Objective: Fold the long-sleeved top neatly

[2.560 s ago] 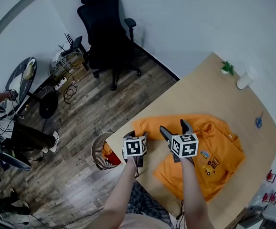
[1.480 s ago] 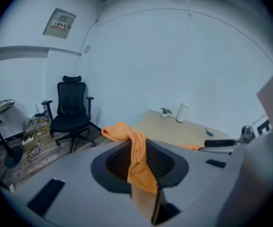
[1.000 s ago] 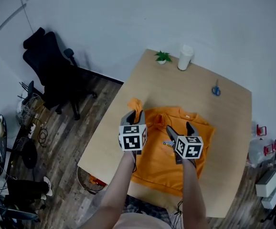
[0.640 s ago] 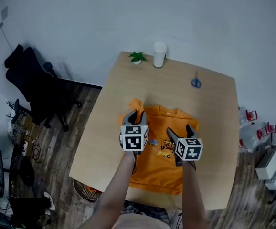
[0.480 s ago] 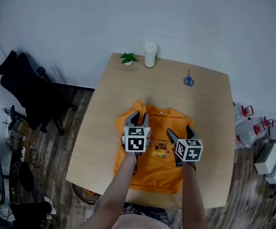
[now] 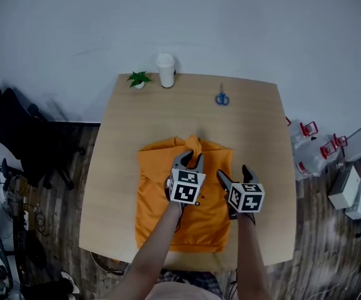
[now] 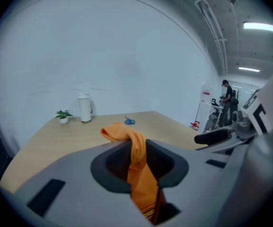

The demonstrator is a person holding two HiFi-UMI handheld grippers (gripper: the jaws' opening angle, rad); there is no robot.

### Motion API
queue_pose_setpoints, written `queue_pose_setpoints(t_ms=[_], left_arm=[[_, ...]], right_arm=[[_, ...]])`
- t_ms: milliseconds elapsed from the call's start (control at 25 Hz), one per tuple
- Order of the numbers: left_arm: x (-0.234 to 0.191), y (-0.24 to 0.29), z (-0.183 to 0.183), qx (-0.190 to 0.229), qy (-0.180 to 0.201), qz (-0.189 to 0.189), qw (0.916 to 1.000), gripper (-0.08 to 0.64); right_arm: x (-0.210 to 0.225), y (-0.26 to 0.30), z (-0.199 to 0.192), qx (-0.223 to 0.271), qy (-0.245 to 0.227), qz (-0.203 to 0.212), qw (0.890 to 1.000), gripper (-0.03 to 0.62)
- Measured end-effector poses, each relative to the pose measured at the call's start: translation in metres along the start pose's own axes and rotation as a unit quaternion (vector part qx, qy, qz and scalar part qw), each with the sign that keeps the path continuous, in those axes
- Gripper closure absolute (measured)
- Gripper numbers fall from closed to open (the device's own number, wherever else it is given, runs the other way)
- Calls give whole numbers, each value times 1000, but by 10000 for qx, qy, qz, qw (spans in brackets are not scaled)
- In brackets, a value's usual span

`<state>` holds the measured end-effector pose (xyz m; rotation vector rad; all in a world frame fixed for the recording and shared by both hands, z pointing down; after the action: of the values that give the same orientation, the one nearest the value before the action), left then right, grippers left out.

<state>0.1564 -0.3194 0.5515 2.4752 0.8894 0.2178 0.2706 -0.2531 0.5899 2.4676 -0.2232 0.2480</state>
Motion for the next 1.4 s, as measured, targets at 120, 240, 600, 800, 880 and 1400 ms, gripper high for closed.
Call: queue_pose_setpoints(t_ms=[120,240,600,800,880,1400], left_arm=[[23,12,-5,-128,122,-301,9994,477],[43,25,-15,-333,302,-492,9978,476],[78,56,-58,-1048,545,-1046,9875,468],[92,61,-67,-1214,669,-1308,9817,448],[99,60,-63,-1078,590,-1489,9812,417],[89,41,-65,-762,-190,-1387,9872,129]], right_arm=[[12,-5,-5,-12,68,-90,9999,173],[24,-10,-10,-36,135,-182,9997,173],[50,-19,-25,-146,255,-379,9988,176],[60,-24,-29,-154,347,-473,9982,176],[62,-25,-30,-141,387,-506,9979,176],[63,-35,-31,17,588,-593,9965,166]])
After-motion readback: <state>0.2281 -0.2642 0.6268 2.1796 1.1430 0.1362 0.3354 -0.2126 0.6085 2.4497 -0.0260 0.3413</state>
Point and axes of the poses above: the fingertips, and each gripper's own axes: y forward along the fingers, x to its right, z out of its top, the point moved 1 cm from there along -y, backward along the fingers, and after that the axes turned 3 degrees about -x, right-handed, at the moved point
